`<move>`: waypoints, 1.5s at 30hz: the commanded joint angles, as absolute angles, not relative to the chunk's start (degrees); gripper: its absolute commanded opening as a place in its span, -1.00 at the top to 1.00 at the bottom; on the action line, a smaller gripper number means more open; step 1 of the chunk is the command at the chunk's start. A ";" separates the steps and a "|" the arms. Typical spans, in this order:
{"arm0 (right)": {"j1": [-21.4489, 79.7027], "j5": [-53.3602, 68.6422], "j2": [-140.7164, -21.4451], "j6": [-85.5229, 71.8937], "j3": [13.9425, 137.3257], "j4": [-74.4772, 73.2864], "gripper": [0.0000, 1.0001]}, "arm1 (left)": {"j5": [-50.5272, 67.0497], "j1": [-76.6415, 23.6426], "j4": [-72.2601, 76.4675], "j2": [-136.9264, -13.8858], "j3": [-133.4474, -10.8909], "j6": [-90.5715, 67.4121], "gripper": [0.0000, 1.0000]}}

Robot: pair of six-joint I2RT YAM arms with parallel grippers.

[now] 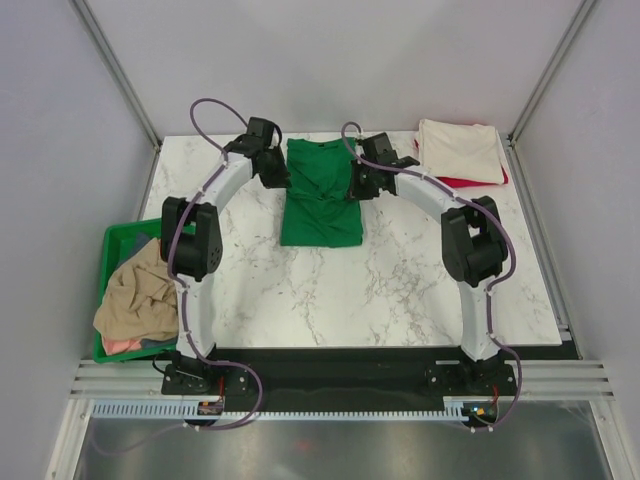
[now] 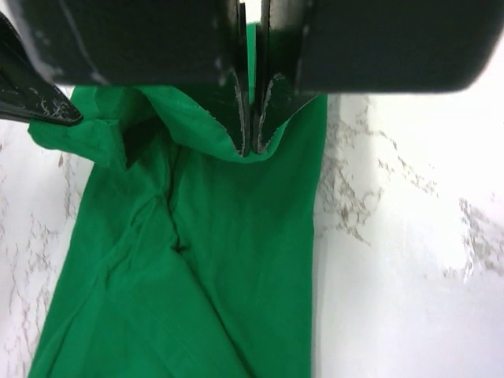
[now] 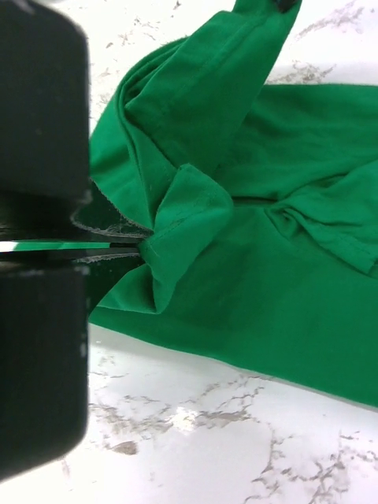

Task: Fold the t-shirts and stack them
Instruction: Fold the tshirt

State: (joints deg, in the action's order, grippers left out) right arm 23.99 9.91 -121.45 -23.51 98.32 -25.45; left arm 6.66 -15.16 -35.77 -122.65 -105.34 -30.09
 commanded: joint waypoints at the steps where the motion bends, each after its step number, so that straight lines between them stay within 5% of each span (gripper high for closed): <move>1: 22.94 12.30 -124.88 -22.50 103.70 -26.28 1.00 | 7.82 -13.98 -38.49 -126.81 -111.87 -27.07 0.89; 4: 21.98 13.09 -128.22 -22.41 108.60 -27.59 0.76 | 9.21 -12.75 -42.01 -131.46 -118.02 -27.07 0.68; 5: 21.36 14.14 -129.02 -22.06 110.02 -28.38 0.32 | 9.84 -12.31 -42.71 -132.53 -121.78 -26.72 0.57; 9: 18.99 15.02 -132.70 -22.32 119.16 -30.75 -0.64 | 12.99 -9.41 -47.55 -136.58 -133.47 -27.07 -0.05; 11: 17.50 16.95 -133.85 -22.50 125.58 -32.77 -0.74 | 16.25 -8.26 -48.16 -135.89 -137.61 -26.98 -0.39; 15: 16.79 17.05 -128.61 -21.71 124.73 -33.23 -0.78 | 15.12 -8.35 -48.34 -128.08 -132.03 -27.16 -0.45; 24: 18.45 23.72 -103.28 -28.21 72.22 -11.71 -0.78 | 12.48 -9.76 -31.33 -100.15 -86.43 -31.11 -0.37; 28: 20.39 24.96 -98.71 -30.06 61.30 -5.11 -0.77 | 12.57 -10.02 -21.64 -92.57 -69.11 -33.13 -0.37; 32: 21.36 26.18 -100.36 -31.11 57.05 -0.54 -0.71 | 13.53 -10.02 -14.16 -90.79 -56.19 -34.10 -0.35; 41: 21.27 28.83 -106.51 -35.24 52.65 15.01 -0.63 | 14.50 -10.02 -6.08 -90.18 -48.26 -35.50 -0.33; 45: 21.27 29.18 -109.77 -36.56 52.30 17.92 -0.37 | 14.33 -10.02 -3.61 -91.57 -47.73 -36.91 -0.33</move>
State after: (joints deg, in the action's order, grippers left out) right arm 21.37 28.73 -106.85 -35.16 53.56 12.51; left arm 13.65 -10.20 -9.61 -92.51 -48.12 -34.33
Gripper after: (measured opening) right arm 0.711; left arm 0.665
